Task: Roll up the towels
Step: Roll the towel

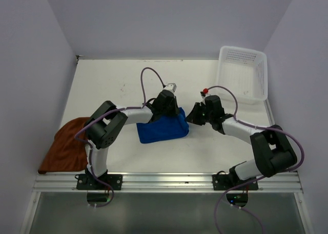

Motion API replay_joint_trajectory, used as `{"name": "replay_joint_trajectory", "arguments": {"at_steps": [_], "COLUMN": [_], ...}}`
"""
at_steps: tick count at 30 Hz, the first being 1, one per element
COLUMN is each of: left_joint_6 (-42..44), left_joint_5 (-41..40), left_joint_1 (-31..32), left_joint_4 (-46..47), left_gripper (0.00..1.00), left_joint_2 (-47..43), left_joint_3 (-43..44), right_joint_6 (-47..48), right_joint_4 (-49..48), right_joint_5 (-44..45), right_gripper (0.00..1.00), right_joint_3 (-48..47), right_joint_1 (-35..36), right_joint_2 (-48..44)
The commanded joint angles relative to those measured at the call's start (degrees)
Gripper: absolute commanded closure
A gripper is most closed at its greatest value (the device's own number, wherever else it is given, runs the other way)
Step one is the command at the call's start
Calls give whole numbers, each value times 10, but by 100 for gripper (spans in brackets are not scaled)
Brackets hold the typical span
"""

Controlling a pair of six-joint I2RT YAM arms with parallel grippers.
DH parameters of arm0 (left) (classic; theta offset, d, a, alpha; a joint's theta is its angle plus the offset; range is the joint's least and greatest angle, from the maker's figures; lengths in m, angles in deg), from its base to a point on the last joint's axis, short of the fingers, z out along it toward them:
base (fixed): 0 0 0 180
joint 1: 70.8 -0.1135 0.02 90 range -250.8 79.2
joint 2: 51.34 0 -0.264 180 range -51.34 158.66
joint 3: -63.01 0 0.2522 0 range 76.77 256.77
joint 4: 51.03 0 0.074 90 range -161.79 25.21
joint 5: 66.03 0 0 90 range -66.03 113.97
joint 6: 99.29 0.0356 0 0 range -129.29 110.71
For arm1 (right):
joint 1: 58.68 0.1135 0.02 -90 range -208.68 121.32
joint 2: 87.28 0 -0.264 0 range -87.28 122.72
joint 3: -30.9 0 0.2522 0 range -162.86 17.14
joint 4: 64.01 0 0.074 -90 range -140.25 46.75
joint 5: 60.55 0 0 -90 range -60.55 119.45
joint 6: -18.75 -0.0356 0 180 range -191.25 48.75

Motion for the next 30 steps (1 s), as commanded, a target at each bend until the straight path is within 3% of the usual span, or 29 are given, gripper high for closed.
{"name": "replay_joint_trajectory", "arguments": {"at_steps": [1, 18, 22, 23, 25, 30], "left_joint_6": [9, 12, 12, 11, 11, 10], "left_joint_5": [-11, -12, -14, -13, -11, -8], "left_joint_1": [-8, -8, -8, -8, -8, -8], "left_joint_4": [-13, -23, -19, -19, -15, -13], "left_gripper": [99, 99, 99, 99, 99, 99], "left_joint_2": [-6, -6, -8, -8, -9, -13], "left_joint_3": [-5, 4, -1, -3, -6, -9], "right_joint_6": [9, 35, 42, 44, 44, 51], "right_joint_4": [-39, -45, 12, 26, 58, 109], "right_joint_5": [-10, 14, 19, 21, 38, 56], "right_gripper": [88, 88, 77, 69, 63, 60], "right_joint_3": [27, 93, 62, 43, 24, -21], "right_joint_1": [18, 52, 51, 52, 52, 51], "right_joint_2": [-7, 6, -40, -64, -84, -100]}}
